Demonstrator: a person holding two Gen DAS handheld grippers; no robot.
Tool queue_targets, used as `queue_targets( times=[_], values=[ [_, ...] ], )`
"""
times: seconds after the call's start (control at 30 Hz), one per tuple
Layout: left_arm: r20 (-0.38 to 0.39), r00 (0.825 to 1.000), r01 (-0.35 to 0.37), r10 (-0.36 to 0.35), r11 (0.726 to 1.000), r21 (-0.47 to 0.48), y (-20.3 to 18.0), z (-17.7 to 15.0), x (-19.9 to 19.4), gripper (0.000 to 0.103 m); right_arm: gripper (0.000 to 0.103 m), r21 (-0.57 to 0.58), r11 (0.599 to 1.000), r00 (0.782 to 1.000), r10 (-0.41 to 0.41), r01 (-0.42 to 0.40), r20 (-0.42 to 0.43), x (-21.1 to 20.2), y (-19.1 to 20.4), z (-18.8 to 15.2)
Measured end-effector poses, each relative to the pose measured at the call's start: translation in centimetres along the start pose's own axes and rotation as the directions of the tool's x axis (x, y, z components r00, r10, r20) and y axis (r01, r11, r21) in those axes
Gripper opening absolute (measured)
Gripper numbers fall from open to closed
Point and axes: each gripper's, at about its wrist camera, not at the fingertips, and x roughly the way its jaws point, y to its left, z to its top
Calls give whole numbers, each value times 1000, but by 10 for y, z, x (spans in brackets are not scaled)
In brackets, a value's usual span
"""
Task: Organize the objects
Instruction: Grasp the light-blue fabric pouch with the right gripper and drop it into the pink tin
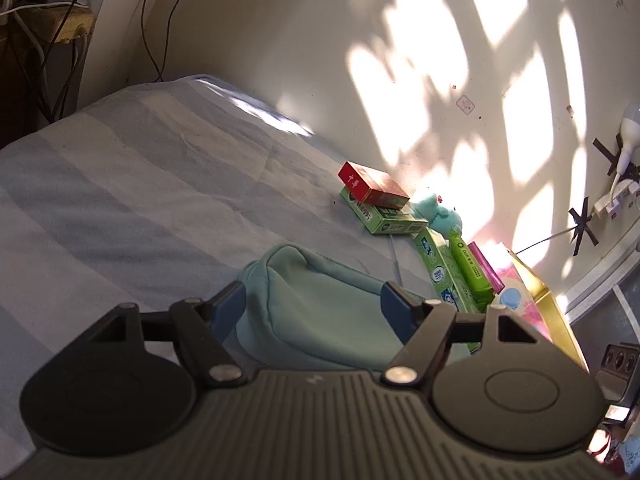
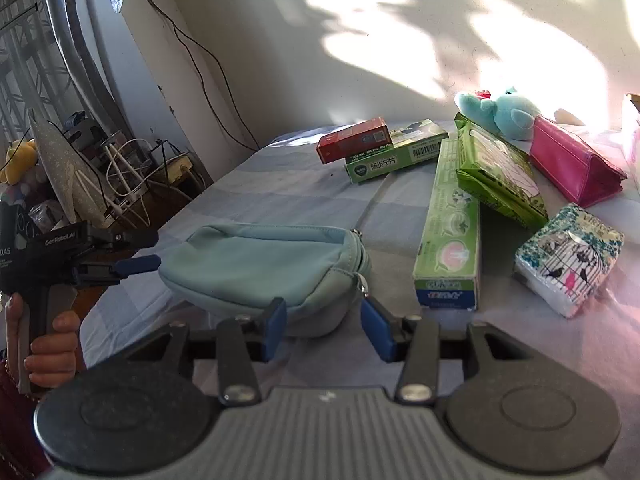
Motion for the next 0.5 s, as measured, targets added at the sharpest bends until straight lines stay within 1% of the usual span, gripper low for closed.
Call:
queue_targets(
  times=[0.03, 0.07, 0.1, 0.13, 0.17, 0.2, 0.23, 0.27, 0.33, 0.37, 0.4, 0.5],
  values=[
    [-14, 1000, -9, 10, 1000, 7, -1, 2, 8, 75, 58, -2, 1000, 1000, 3, -3, -6, 5, -1, -2],
    [-15, 1000, -21, 21, 1000, 20, -2, 3, 14, 75, 62, 0, 1000, 1000, 0, 0, -15, 10, -1, -2],
    [-15, 998, -55, 56, 997, 52, -4, 1, 20, 73, 65, 7, 1000, 1000, 5, -5, -28, 17, -3, -5],
    [-18, 996, -91, 92, 993, 81, -7, -1, 24, 70, 66, 17, 1000, 999, 24, -23, -43, 24, -4, -5],
    [-12, 993, -119, 121, 986, 113, -9, -5, 26, 66, 69, 31, 999, 998, 39, -38, -45, 31, -6, -4],
    [-6, 991, -130, 133, 981, 144, -12, -8, 26, 65, 74, 40, 998, 998, 49, -48, -36, 37, -8, -4],
    [0, 989, -148, 150, 973, 178, -17, -12, 25, 65, 73, 60, 995, 995, 83, -80, -55, 46, -11, -3],
    [1, 985, -167, 171, 965, 204, -22, -16, 25, 65, 73, 73, 994, 996, 89, -86, -33, 48, -11, -3],
    [7, 980, -196, 201, 945, 262, -35, -23, 23, 65, 70, 59, 996, 998, 64, -63, -18, 50, -5, -3],
    [7, 979, -200, 206, 942, 271, -40, -25, 21, 65, 69, 47, 997, 999, 54, -54, -3, 47, -3, -4],
    [0, 982, -182, 189, 948, 262, -44, -25, 18, 65, 68, 37, 998, 999, 44, -45, 16, 41, -2, -5],
    [-13, 995, -90, 95, 973, 214, -54, -22, 11, 65, 67, 25, 999, 992, 21, -24, 121, 1, -8, -2]
  ],
)
